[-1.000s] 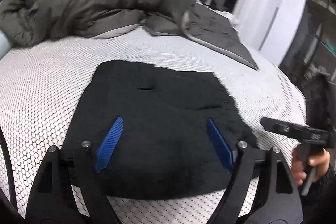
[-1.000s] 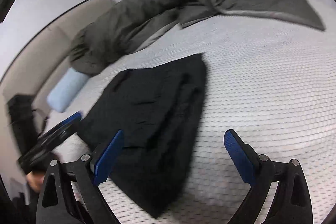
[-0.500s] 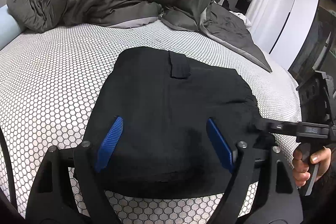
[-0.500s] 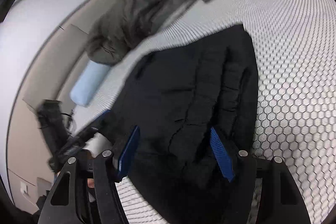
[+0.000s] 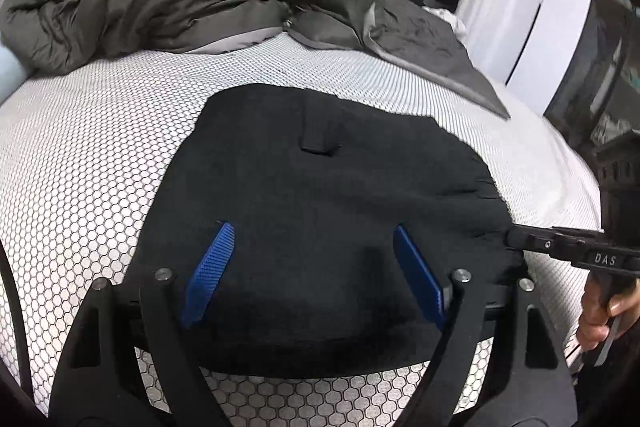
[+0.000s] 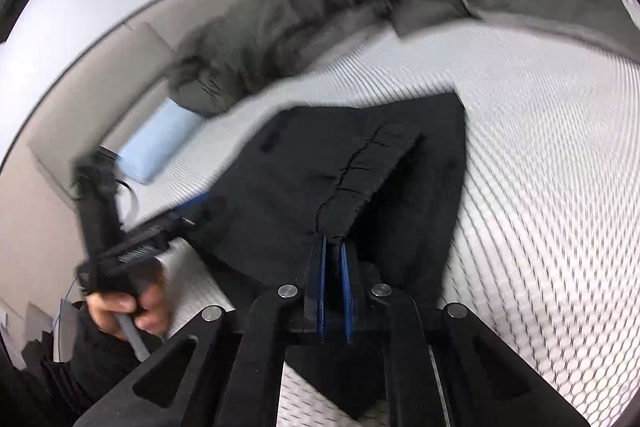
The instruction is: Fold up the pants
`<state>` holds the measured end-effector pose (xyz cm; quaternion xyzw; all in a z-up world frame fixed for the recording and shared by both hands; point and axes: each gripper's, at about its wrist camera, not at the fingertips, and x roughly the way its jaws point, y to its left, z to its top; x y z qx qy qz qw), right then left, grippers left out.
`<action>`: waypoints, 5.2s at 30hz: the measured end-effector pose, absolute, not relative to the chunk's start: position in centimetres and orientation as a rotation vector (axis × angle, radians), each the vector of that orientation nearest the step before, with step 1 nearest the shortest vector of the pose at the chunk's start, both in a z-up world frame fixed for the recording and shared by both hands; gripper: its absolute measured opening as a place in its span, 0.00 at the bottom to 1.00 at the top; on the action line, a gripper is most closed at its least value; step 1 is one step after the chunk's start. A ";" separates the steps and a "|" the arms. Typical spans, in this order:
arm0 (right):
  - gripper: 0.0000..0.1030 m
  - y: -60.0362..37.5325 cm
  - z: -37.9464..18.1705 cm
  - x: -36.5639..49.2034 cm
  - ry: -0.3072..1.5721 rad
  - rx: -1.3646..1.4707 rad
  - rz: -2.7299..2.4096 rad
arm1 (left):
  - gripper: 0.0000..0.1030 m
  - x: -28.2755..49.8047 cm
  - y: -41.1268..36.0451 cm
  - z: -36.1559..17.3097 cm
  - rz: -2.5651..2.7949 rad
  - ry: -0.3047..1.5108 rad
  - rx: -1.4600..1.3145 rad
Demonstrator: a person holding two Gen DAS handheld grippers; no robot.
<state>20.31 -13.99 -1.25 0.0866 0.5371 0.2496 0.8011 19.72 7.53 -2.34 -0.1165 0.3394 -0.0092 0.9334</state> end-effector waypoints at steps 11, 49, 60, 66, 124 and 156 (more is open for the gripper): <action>0.48 -16.9 -2.2 21.1 1.209 0.360 0.564 | 0.78 19.8 7.4 -2.6 -0.027 0.702 -0.228; 0.33 -7.0 -0.4 18.4 1.019 -0.068 0.582 | 0.78 18.6 2.6 -3.7 -0.230 0.743 0.026; 0.31 -8.1 -1.9 17.5 1.030 -0.265 0.550 | 0.70 15.8 8.2 -3.6 -0.202 0.748 -0.022; 0.35 -6.3 -0.9 19.8 0.990 -0.142 0.551 | 0.70 19.4 9.2 -1.9 -0.195 0.732 -0.077; 0.41 -4.7 -0.7 22.7 1.043 -0.225 0.460 | 0.56 21.9 13.2 1.1 -0.150 0.767 -0.095; 0.70 -13.2 -3.3 20.6 1.130 -0.258 0.338 | 0.73 16.5 14.4 -3.3 -0.006 0.882 -0.242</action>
